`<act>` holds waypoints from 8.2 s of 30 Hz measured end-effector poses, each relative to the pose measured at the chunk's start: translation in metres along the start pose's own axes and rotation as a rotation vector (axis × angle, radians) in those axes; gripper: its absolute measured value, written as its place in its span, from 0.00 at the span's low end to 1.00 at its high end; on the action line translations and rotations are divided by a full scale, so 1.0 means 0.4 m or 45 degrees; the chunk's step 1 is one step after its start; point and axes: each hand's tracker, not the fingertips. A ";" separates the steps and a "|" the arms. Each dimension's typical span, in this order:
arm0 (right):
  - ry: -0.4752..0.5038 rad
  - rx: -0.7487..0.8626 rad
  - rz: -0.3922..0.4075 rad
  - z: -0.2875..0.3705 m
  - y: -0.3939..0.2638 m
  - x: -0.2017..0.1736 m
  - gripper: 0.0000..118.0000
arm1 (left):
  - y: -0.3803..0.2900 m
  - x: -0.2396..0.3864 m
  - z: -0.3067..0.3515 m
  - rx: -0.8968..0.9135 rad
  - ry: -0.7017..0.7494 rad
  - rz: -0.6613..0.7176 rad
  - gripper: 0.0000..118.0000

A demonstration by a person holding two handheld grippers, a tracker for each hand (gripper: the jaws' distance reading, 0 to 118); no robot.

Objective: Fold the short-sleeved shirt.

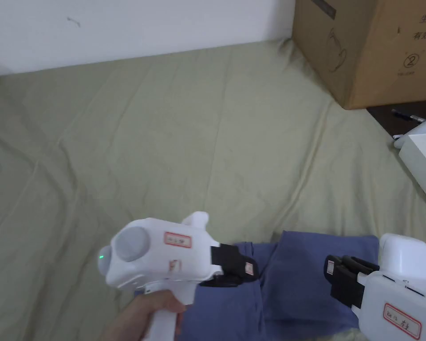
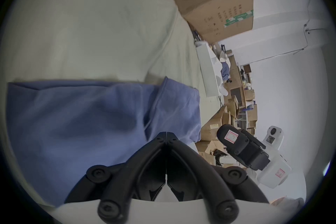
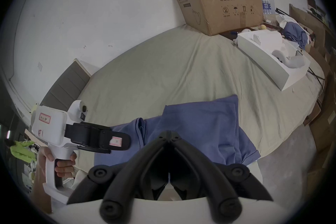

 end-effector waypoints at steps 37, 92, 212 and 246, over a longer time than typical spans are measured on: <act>0.028 0.044 0.351 -0.030 0.055 -0.222 0.00 | -0.023 -0.440 0.179 0.072 -0.176 0.331 0.07; -0.060 0.031 -0.019 0.040 0.014 0.078 0.00 | 0.092 0.082 0.121 0.095 0.277 -0.035 0.95; -0.199 0.387 0.516 -0.107 0.021 -0.651 0.00 | 0.222 -0.796 1.045 0.096 1.792 -0.079 0.38; -0.039 0.607 0.486 0.103 0.157 -0.465 0.00 | -0.216 0.216 0.608 1.441 1.142 -0.549 0.00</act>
